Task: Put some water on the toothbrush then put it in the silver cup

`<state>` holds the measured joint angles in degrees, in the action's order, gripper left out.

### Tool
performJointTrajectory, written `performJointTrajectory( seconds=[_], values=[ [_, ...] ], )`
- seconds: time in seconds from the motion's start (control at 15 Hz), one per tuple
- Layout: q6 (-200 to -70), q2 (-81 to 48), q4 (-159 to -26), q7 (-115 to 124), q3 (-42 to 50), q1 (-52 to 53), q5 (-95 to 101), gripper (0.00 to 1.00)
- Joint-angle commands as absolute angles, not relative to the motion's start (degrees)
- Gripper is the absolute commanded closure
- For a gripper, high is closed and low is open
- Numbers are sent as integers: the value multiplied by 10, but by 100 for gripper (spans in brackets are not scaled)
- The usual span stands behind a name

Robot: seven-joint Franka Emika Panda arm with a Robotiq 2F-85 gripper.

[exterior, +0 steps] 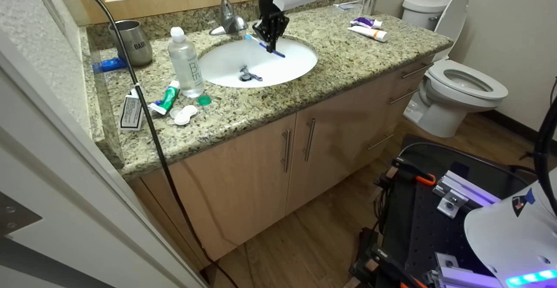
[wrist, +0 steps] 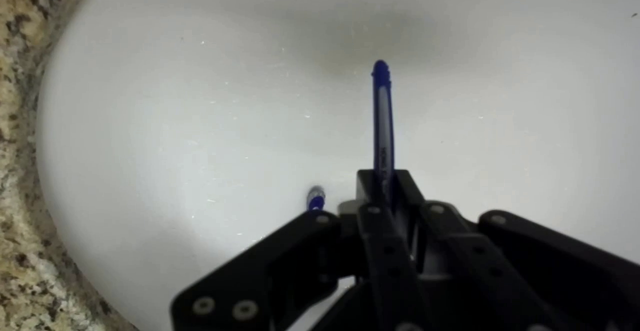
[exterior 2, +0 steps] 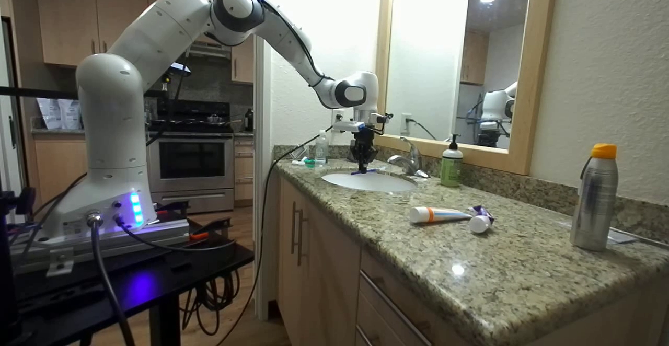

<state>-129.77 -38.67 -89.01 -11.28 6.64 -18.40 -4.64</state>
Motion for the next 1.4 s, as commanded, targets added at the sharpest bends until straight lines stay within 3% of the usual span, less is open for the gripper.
performJointTrajectory(
  seconds=[0.0,0.4,0.47,0.6,0.67,0.93,1.0,1.2,1.27,1.33],
  values=[
    [-1317,-400,-880,-113,64,-183,-44,97],
    [-1339,-422,-849,-116,61,-181,-37,97],
    [-1329,-407,-870,-115,59,-182,-43,89],
    [-1331,-413,-860,-114,58,-182,-42,89],
    [-1328,-413,-858,-115,59,-185,-43,97],
    [-1296,-421,-837,-88,84,-188,-33,97],
    [-1318,-414,-855,-100,73,-187,-40,89],
    [-1312,-414,-851,-98,80,-191,-39,89],
    [-1312,-414,-850,-97,80,-191,-39,97],
    [-1295,-413,-849,-103,77,-192,-40,97]
  ],
)
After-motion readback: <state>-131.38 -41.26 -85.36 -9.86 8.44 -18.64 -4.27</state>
